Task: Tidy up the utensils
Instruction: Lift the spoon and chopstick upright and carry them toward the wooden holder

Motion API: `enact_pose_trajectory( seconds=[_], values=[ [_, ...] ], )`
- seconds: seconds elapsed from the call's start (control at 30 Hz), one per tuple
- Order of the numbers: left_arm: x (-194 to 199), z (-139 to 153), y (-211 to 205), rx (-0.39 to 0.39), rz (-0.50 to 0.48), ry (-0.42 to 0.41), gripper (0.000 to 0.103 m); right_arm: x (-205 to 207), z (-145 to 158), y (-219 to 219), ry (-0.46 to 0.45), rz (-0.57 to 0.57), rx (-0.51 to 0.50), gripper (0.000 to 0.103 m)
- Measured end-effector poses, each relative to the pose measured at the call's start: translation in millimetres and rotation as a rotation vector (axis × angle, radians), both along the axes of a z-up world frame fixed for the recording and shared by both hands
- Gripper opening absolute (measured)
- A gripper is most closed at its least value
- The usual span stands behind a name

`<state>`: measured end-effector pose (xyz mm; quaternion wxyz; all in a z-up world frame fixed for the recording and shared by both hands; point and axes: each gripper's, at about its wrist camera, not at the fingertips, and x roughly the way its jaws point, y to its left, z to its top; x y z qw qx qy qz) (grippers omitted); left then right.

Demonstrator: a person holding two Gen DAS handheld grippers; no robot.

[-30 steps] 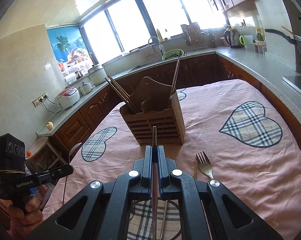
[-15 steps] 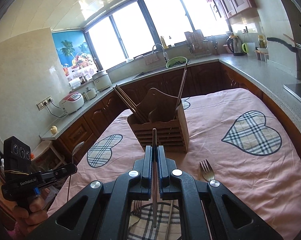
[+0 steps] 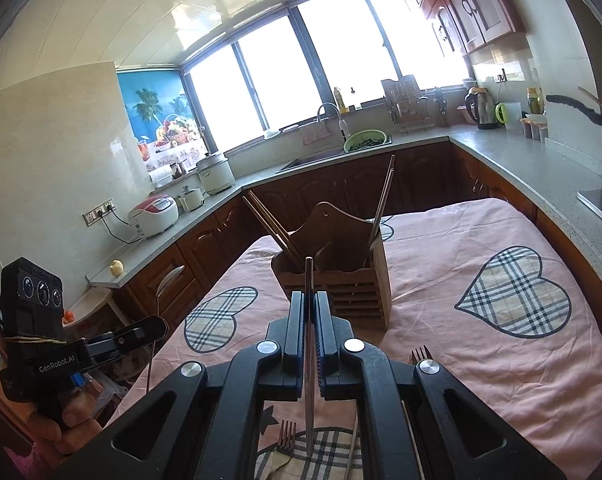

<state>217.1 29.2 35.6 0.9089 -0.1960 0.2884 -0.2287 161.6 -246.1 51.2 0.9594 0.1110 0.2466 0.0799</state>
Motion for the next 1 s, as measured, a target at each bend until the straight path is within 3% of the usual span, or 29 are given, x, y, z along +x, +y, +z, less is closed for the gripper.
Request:
enact_pose_trajectory(
  seconds=[0.1, 0.23, 0.5, 0.67, 0.8, 0.97, 1.0],
  values=[
    [21, -30, -10, 0.17, 0.004, 0.128, 0.002, 0, -3, -5, 0.008, -0.01, 0.01, 0.004],
    [44, -83, -7, 0.236, -0.005, 0.298, 0.002, -2, -7, -12, 0.017, -0.023, 0.02, 0.004],
    [78, -135, -27, 0.361, -0.021, 0.445, 0.003, 0, -14, -15, 0.036, -0.022, 0.035, 0.004],
    [92, -137, -36, 0.396, -0.044, 0.482, 0.009, 0, -13, -20, 0.031, -0.027, 0.045, 0.005],
    [95, -130, -47, 0.475, -0.036, 0.461, 0.03, 0, -13, -24, 0.031, -0.032, 0.057, 0.004],
    [102, -135, -61, 0.542, -0.046, 0.448, 0.03, -1, -15, -30, 0.035, -0.044, 0.07, 0.005],
    [101, -135, -62, 0.549, -0.048, 0.442, 0.025, -1, -15, -31, 0.036, -0.046, 0.073, 0.005]
  ],
)
